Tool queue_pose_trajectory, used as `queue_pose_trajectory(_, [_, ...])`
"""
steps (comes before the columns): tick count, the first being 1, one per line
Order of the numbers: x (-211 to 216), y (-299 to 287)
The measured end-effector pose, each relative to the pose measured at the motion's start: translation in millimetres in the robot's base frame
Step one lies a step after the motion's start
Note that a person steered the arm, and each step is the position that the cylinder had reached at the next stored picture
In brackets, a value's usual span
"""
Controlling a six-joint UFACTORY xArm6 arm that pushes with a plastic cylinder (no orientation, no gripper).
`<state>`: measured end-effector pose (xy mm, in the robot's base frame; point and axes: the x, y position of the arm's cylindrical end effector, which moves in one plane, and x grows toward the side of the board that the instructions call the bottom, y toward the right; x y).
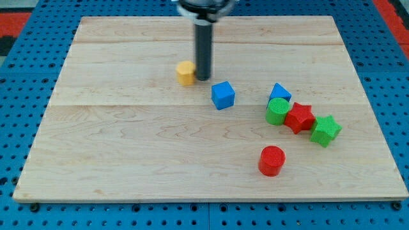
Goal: Move yellow hexagon towards the top side
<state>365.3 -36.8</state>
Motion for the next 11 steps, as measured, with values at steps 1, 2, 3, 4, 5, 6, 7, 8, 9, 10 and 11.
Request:
queue_pose_trajectory(1, [-6.7, -82.9])
queue_pose_trajectory(2, [8.4, -73.7])
queue_pose_trajectory(3, [0.7, -106.6])
queue_pose_trajectory(4, [-13.1, -149.2])
queue_pose_trajectory(5, [-4.7, -161.6])
queue_pose_trajectory(6, [-8.7, -192.7])
queue_pose_trajectory(7, [-41.7, -192.8])
queue_pose_trajectory(8, [-63.4, -186.5])
queue_pose_trajectory(9, [-75.3, -181.9])
queue_pose_trajectory(10, [-82.9, -166.2])
queue_pose_trajectory(11, [-87.3, -150.6])
